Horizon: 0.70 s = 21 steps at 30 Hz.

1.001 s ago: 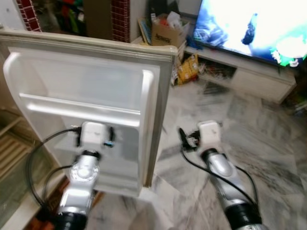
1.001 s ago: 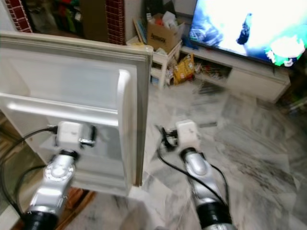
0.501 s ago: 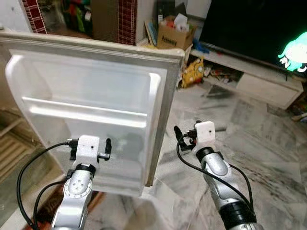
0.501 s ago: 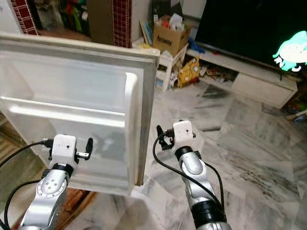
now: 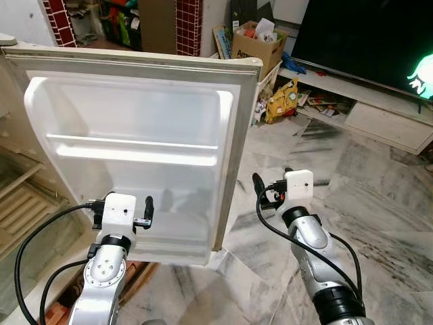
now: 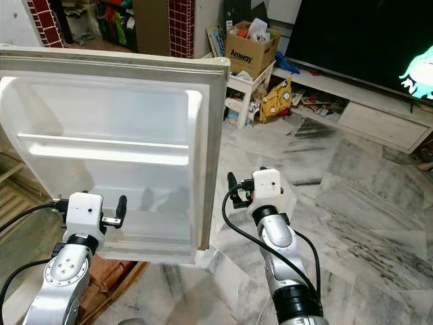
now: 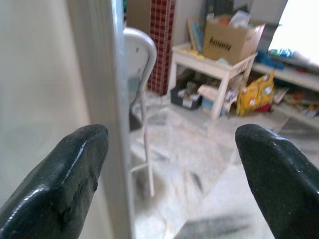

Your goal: Restocking fridge

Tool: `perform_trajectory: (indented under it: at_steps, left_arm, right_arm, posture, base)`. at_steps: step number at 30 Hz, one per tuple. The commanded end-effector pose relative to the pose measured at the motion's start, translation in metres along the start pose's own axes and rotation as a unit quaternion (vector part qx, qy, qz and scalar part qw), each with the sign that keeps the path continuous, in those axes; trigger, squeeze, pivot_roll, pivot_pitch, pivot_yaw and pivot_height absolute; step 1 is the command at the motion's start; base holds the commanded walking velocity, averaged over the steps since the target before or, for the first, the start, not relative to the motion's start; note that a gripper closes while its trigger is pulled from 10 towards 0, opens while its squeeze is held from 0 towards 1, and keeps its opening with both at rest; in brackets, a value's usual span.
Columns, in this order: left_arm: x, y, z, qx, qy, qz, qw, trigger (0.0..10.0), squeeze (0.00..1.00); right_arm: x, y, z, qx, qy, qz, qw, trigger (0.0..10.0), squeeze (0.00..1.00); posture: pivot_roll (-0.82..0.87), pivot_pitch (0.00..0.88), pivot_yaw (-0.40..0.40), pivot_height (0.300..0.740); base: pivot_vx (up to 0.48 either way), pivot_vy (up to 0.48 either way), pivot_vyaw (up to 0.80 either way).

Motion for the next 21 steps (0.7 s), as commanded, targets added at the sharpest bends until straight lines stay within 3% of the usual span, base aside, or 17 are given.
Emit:
perform_trajectory:
  at_steps: [1, 7, 17, 21]
  left_arm:
    - [-0.002, 0.005, -0.005, -0.008, -0.010, -0.007, 1.000, 10.0, 0.00]
    - [-0.009, 0.013, -0.011, -0.007, -0.024, -0.020, 0.999, 10.0, 0.00]
    - [-0.004, 0.003, -0.017, -0.009, -0.037, -0.002, 0.999, 10.0, 0.00]
    - [-0.006, 0.005, -0.019, -0.010, -0.040, -0.007, 0.999, 10.0, 0.00]
  right_arm:
    - [0.001, 0.002, -0.001, -0.002, 0.002, -0.002, 1.000, 10.0, 0.00]
    - [0.002, 0.004, 0.000, -0.008, 0.011, -0.008, 1.000, 10.0, 0.00]
    - [0.007, 0.001, -0.005, -0.017, -0.002, -0.002, 1.000, 10.0, 0.00]
    - [0.006, 0.003, -0.004, -0.016, -0.001, -0.006, 1.000, 10.0, 0.00]
  posture:
    - [0.12, 0.000, -0.074, 0.740]
    - [0.12, 0.000, -0.068, 0.740]
    - [0.10, 0.000, -0.059, 0.740]
    - [0.10, 0.000, -0.059, 0.740]
  base:
    - [0.000, 0.000, 0.00]
    - [0.000, 0.000, 0.00]
    - [0.000, 0.000, 0.00]
    - [0.000, 0.000, -0.73]
Point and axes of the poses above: a point about 5 cm out from each wrist's last joint towards the gripper, its own x axis pointing back from the gripper into the wrist, its own y axis along the axis of the wrist's last joint, z = x × y, the point moved 2 cm from there along -x, pointing out of the wrist towards the gripper, and after that the axes turned 4 degrees about x, right-handed, at the moved point
